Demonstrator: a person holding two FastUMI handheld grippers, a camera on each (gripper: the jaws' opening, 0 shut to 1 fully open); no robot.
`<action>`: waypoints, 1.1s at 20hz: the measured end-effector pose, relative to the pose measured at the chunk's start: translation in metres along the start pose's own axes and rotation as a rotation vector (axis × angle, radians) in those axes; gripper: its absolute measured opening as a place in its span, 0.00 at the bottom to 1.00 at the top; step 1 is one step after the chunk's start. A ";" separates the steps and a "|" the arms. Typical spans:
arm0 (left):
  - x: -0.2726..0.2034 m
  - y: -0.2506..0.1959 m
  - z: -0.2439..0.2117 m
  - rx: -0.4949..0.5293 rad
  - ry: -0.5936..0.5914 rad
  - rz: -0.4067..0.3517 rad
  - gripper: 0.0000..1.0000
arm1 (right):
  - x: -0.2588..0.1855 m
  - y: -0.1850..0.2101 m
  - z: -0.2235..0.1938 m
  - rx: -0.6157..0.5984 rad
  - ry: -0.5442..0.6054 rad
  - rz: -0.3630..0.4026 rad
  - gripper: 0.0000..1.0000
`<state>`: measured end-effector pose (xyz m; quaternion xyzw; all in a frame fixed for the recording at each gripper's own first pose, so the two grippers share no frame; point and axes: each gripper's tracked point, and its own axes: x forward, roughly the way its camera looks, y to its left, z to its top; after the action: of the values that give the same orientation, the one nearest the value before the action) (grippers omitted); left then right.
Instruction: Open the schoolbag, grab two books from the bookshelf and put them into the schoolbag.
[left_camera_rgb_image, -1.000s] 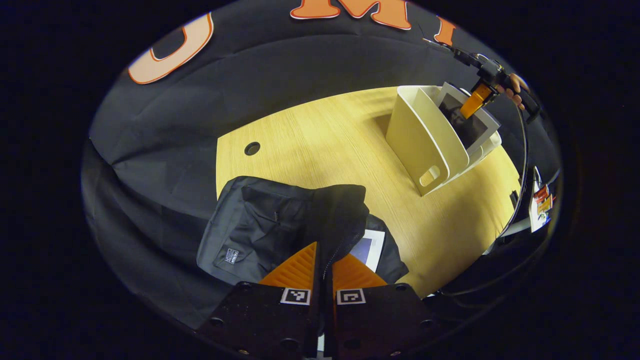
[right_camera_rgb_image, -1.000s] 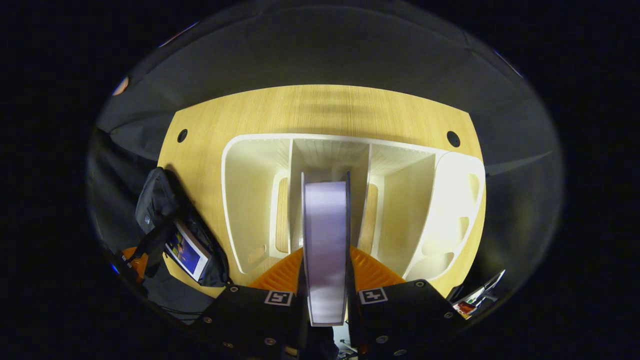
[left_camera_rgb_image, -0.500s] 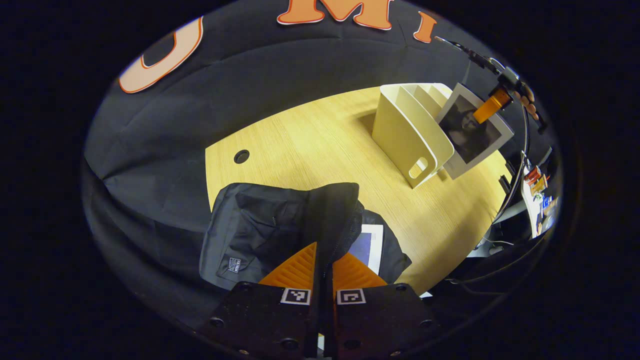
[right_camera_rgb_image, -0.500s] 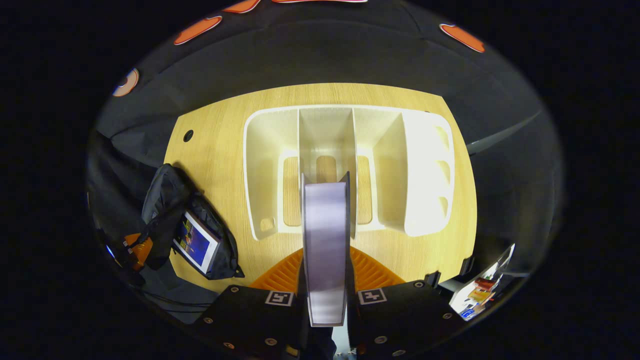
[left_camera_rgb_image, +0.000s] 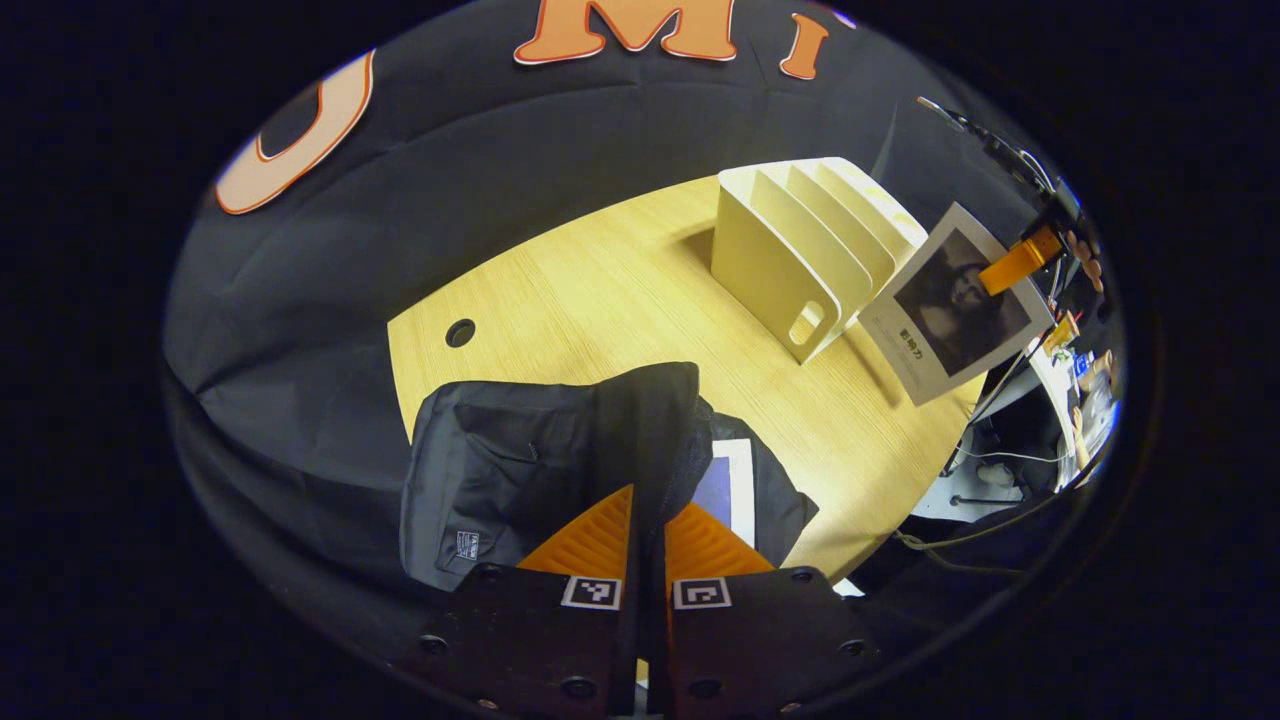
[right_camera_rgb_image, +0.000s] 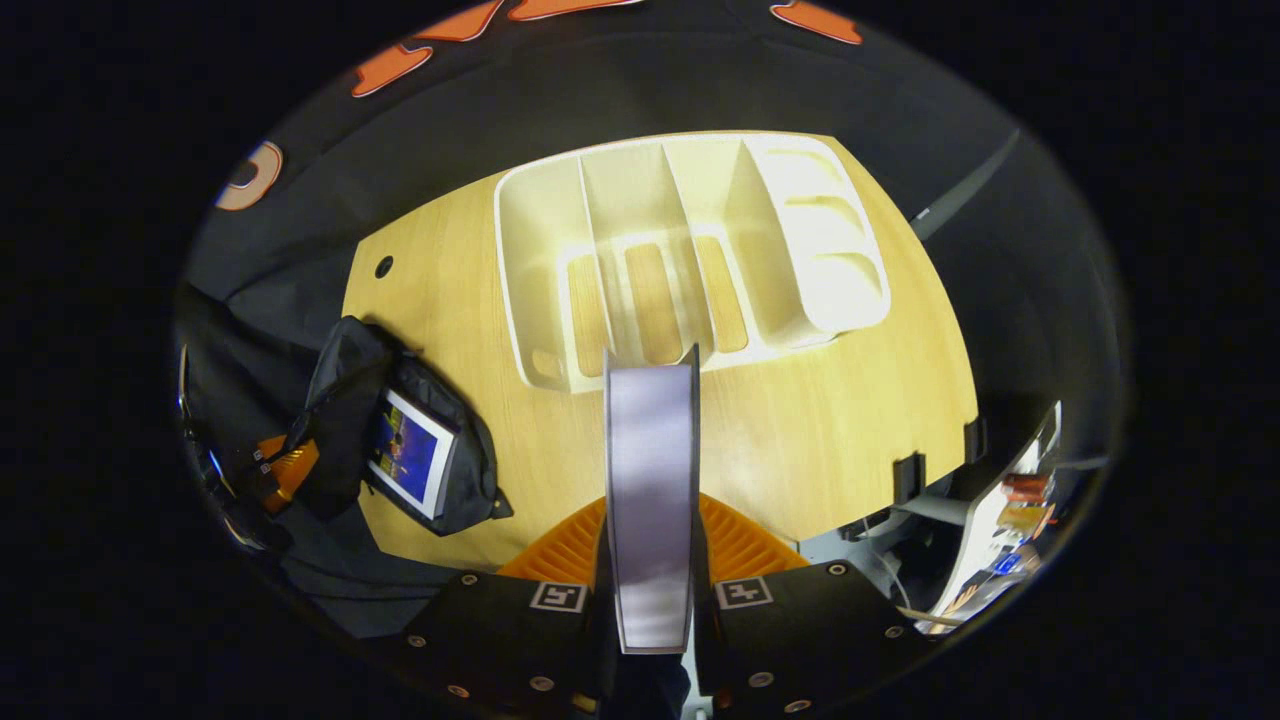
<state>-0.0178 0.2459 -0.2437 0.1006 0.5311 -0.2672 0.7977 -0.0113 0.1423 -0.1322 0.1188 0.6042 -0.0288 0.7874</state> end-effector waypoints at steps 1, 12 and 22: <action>-0.001 0.001 -0.001 0.007 -0.002 -0.002 0.05 | -0.002 0.004 -0.008 0.012 -0.006 0.016 0.39; -0.011 0.004 0.002 0.024 -0.033 -0.028 0.05 | -0.014 0.065 -0.047 0.133 -0.086 0.235 0.30; -0.025 0.011 0.014 0.021 -0.069 -0.022 0.05 | -0.008 0.153 -0.041 0.223 -0.133 0.555 0.28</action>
<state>-0.0084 0.2567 -0.2169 0.0937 0.5015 -0.2847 0.8116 -0.0229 0.2987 -0.1113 0.3628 0.4889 0.1138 0.7851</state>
